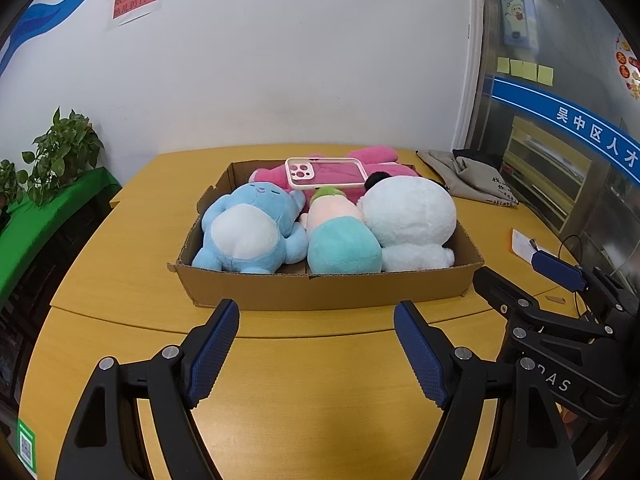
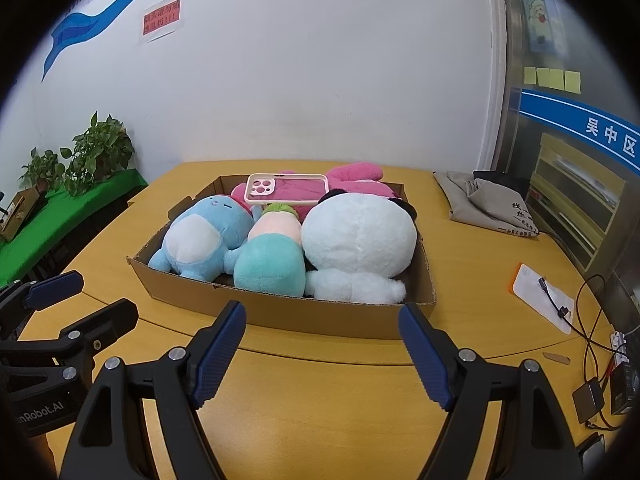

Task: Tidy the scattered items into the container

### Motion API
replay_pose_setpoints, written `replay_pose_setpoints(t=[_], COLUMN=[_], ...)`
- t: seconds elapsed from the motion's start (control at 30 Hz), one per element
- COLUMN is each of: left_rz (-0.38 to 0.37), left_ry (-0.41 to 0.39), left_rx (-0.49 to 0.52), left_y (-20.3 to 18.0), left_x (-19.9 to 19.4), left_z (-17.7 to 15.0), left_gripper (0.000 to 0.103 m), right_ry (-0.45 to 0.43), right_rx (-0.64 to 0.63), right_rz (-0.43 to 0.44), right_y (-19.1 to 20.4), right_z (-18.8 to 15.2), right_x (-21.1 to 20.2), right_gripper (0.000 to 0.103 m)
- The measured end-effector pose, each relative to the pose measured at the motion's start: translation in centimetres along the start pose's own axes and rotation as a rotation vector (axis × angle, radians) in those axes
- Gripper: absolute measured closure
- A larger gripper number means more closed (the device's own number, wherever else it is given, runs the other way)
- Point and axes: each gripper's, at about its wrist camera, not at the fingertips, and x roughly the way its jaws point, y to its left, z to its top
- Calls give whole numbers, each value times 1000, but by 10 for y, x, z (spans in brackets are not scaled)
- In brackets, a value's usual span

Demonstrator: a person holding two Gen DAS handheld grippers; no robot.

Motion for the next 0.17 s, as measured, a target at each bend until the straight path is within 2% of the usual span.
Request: replay_pose_setpoints(t=[0.17], left_rz=[7], left_ry=[2], left_rx=[-19], left_y=[2], left_x=[-4], left_z=[-2], left_gripper=[12], right_ry=[-5], right_rx=[-2], right_rz=[-3], right_y=[0], right_z=[0], right_x=[-3], right_gripper=[24])
